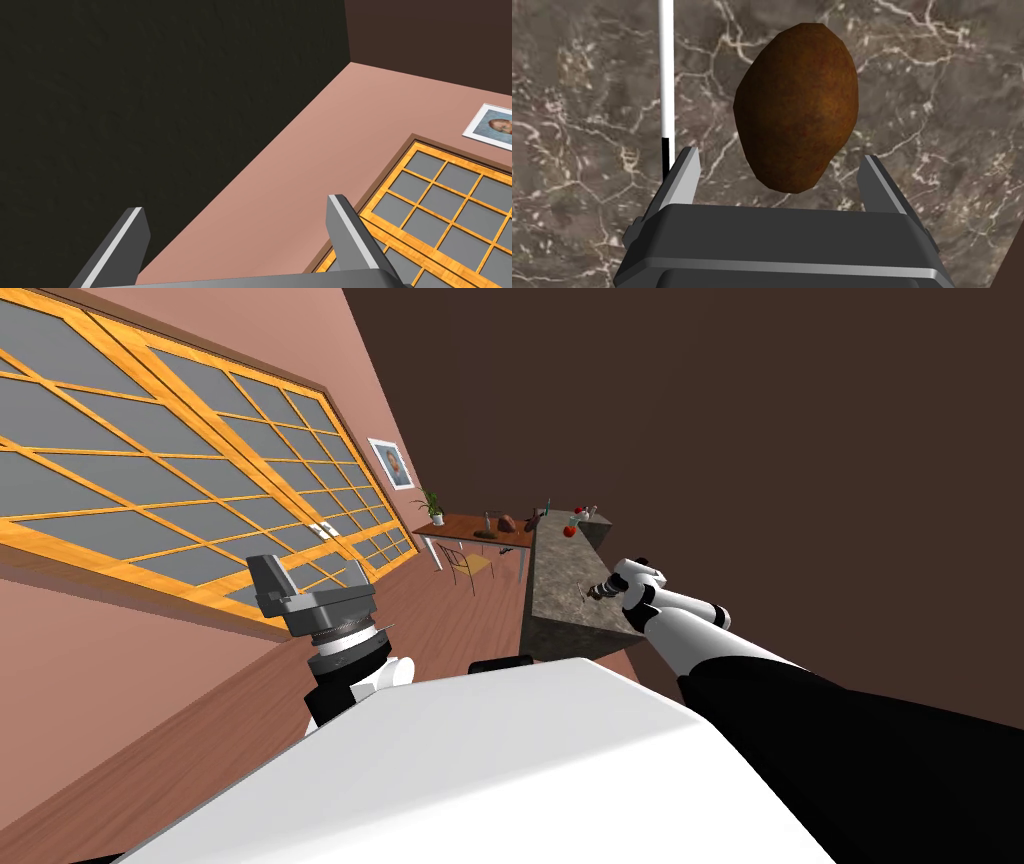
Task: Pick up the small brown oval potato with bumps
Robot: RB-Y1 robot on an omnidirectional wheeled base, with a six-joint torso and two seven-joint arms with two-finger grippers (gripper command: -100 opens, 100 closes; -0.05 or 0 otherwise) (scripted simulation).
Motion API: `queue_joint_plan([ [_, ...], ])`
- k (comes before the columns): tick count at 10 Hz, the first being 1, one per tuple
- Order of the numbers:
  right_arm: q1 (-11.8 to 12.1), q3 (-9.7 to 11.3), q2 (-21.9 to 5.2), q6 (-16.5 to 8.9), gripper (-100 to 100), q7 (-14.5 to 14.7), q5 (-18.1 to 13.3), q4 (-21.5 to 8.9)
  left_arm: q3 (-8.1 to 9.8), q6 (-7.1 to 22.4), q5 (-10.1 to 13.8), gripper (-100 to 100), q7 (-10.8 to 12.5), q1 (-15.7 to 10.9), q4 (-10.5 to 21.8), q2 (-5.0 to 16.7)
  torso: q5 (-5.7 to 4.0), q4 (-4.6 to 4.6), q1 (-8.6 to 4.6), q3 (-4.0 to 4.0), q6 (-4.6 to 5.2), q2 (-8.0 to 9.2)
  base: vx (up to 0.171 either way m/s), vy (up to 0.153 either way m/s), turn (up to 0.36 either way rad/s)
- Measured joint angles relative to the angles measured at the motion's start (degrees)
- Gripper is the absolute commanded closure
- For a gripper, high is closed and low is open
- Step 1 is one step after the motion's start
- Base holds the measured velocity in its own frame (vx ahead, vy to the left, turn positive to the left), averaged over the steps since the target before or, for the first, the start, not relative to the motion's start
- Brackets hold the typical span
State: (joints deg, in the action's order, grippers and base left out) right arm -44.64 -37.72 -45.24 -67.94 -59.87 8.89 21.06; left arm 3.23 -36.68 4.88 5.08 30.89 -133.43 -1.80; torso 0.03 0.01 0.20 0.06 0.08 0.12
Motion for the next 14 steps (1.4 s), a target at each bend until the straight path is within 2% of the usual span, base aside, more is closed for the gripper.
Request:
queue_joint_plan([
  [1, -1.4, 0.4, -0.4, 1.9, -100, 0.0, -0.2, -3.5, 0.00, 0.0, 0.0, 0, 0.0, 0.0, 0.0, 0.0, 0.00, 0.02, -0.04, 0.03, 0.01, 0.04, -0.004, -0.009, 0.005],
  [2, -0.7, 0.3, 0.2, 2.2, -100, -0.1, -0.2, -2.5, 0.00, 0.0, 0.0, 0, 0.0, 0.0, 0.0, 0.0, 0.00, 0.02, -0.01, 0.03, 0.02, 0.05, 0.000, 0.000, 0.000],
  [3, -1.3, 0.7, 0.7, 3.4, -100, -0.5, -0.4, -4.1, 0.00, 0.0, 0.0, 0, 0.0, 0.0, 0.0, 0.0, 0.01, 0.01, 0.03, 0.03, 0.00, 0.04, -0.005, -0.011, 0.008],
  [4, -1.0, 0.8, 1.1, 4.1, -100, -0.8, -0.4, -4.1, 0.00, 0.0, 0.0, 0, 0.0, 0.0, 0.0, 0.0, 0.01, 0.02, 0.00, 0.04, 0.02, 0.05, -0.005, -0.008, 0.013],
  [5, -0.3, 0.6, 1.6, 3.6, -100, -0.9, -0.3, -2.6, 0.00, 0.0, 0.0, 0, 0.0, 0.0, 0.0, 0.0, 0.01, 0.02, 0.00, 0.04, 0.02, 0.06, 0.000, 0.000, 0.000],
  [6, -0.2, 0.6, 1.7, 3.4, 100, -0.9, -0.3, -2.4, 0.00, 0.0, 0.0, 0, 0.0, 0.0, 0.0, 0.0, 0.02, 0.02, 0.02, 0.04, 0.02, 0.06, 0.000, -0.004, -0.016],
  [10, -0.2, 0.6, 1.6, 3.4, 100, -0.9, -0.3, -2.4, 0.00, 0.0, 0.0, 0, 0.0, 0.0, 0.0, 0.0, -0.02, 0.00, 0.01, -0.01, -0.02, -0.01, 0.000, 0.000, 0.000],
  [11, -0.2, 0.6, 1.6, 3.4, 0, -0.9, -0.3, -2.4, 0.00, 0.0, 0.0, 0, 0.0, 0.0, 0.0, 0.0, -0.02, 0.00, 0.01, -0.01, -0.03, -0.02, 0.000, 0.000, 0.000],
  [12, -0.2, 0.6, 1.6, 3.4, 100, -0.9, -0.3, -2.4, 0.00, 0.0, 0.0, 0, 0.0, 0.0, 0.0, 0.0, -0.02, 0.00, 0.01, -0.01, -0.03, -0.02, 0.010, 0.000, -0.025],
  [13, 0.8, 0.3, 1.7, 1.6, 100, -0.8, -0.1, 0.3, 0.00, 0.0, 0.0, 0, 0.0, 0.0, 0.0, 0.0, 0.01, 0.01, 0.00, 0.00, 0.02, -0.02, 0.004, 0.006, -0.018],
  [14, 0.7, 0.2, 1.4, 0.7, 100, -0.7, -0.1, 0.9, 0.00, 0.0, 0.0, 0, 0.0, 0.0, 0.0, 0.0, 0.00, 0.01, 0.03, 0.01, 0.00, 0.00, 0.000, 0.000, 0.000],
])
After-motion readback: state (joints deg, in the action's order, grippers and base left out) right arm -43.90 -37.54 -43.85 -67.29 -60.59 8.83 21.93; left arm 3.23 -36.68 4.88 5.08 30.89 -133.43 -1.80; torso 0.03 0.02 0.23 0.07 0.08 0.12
